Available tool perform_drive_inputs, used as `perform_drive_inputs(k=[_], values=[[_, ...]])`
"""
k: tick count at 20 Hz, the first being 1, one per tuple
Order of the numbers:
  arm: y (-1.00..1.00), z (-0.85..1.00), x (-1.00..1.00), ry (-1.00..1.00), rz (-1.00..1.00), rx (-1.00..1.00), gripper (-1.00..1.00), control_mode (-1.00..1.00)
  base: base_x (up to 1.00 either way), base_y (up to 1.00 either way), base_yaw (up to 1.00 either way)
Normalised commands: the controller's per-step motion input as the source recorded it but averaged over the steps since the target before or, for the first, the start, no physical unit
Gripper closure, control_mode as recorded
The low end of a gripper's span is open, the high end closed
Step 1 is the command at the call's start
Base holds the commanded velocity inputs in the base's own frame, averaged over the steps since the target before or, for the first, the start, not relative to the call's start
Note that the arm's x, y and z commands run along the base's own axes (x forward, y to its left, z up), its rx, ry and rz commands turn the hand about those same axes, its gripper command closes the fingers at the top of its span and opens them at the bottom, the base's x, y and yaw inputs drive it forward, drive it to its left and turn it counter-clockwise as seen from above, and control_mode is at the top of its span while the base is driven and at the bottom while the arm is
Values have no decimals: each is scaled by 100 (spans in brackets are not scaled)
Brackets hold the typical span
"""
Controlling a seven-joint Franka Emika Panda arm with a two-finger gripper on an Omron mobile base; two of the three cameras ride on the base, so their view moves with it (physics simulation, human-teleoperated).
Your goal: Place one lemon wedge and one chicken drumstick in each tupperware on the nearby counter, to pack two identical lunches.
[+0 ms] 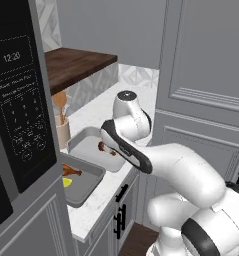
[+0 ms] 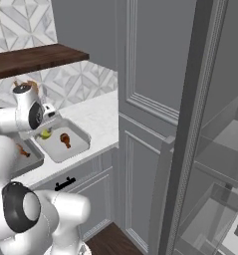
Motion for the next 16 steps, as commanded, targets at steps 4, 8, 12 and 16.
perform_drive_inputs(k=[4, 8, 12, 16], values=[[32, -77, 47, 2, 9, -14, 100, -100, 0, 0, 0], [28, -48, 87, 0, 9, -3, 100, -100, 0, 0, 0], [13, -26, 78, 0, 4, 0, 100, -100, 0, 0, 0], [0, -10, 54, 0, 1, 0, 100, -100, 0, 0, 0]])
